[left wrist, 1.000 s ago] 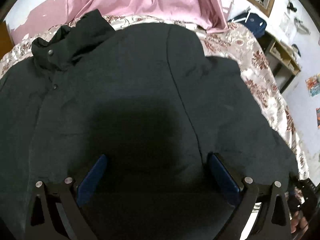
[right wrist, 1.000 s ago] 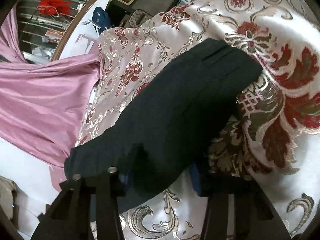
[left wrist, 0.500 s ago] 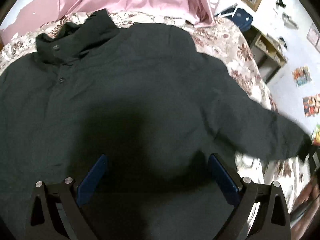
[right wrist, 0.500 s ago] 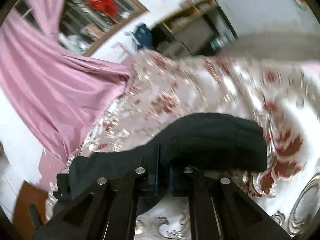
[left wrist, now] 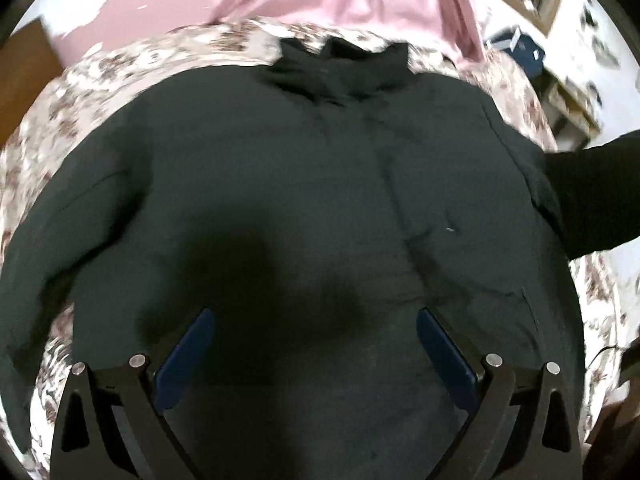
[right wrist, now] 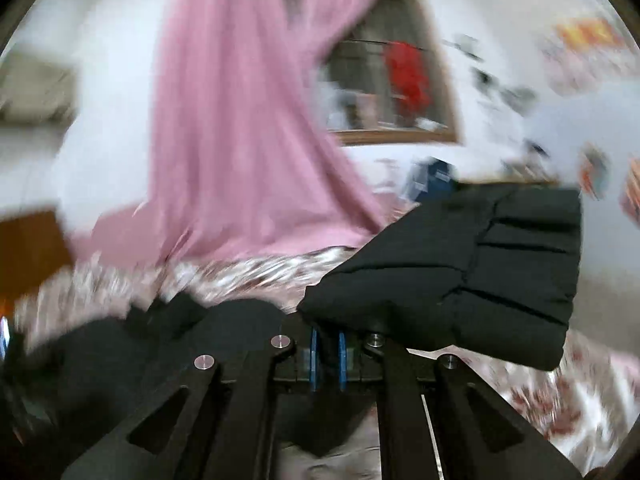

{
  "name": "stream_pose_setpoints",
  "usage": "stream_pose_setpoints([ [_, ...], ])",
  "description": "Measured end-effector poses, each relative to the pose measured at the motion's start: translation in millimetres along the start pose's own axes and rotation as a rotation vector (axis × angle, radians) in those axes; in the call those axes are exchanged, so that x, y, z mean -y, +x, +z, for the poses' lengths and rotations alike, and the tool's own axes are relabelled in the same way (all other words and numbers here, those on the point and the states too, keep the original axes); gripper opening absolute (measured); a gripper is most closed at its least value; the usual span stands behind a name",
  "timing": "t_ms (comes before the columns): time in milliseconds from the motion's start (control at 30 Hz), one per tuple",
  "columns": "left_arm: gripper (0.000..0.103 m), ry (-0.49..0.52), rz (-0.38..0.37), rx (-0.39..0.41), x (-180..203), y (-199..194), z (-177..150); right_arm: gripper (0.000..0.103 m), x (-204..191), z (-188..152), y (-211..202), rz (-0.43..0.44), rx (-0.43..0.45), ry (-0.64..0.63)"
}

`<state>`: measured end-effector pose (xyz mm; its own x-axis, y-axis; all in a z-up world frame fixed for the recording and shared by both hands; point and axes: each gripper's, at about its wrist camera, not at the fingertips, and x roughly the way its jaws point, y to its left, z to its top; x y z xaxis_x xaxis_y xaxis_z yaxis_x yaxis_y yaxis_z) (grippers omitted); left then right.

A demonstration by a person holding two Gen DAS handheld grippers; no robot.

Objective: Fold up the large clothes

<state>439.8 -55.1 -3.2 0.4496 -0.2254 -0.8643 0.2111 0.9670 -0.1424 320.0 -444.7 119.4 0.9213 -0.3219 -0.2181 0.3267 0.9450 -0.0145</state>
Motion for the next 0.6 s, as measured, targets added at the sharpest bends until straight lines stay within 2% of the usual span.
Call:
stream_pose_setpoints([
  [100,0.101,-0.073,-0.052,0.025,-28,-7,-4,0.008,-66,-5,-2,0.105,-0.033,-0.181],
  [200,0.101,-0.148,-0.128,0.056,-49,-9,-12,0.008,-122,-25,-2,0.202,-0.117,-0.356],
  [333,0.101,-0.233,-0.241,0.073,-54,5,-23,0.010,-166,-70,6,0.275,-0.311,-0.531],
  [367,0.101,-0.255,-0.265,0.068,-52,11,-26,0.014,-170,-78,9,0.295,-0.351,-0.548],
  [433,0.101,-0.293,-0.304,0.049,-44,23,-30,0.029,-170,-98,11,0.365,-0.444,-0.557],
  [467,0.102,-0.300,-0.317,0.042,-38,29,-31,0.048,-168,-102,12,0.383,-0.482,-0.557],
  [500,0.102,-0.291,-0.324,0.042,-31,34,-30,0.062,-165,-107,9,0.409,-0.514,-0.562],
  [600,0.102,-0.271,-0.374,0.030,-15,44,-25,0.065,-148,-103,-12,0.459,-0.526,-0.560],
])
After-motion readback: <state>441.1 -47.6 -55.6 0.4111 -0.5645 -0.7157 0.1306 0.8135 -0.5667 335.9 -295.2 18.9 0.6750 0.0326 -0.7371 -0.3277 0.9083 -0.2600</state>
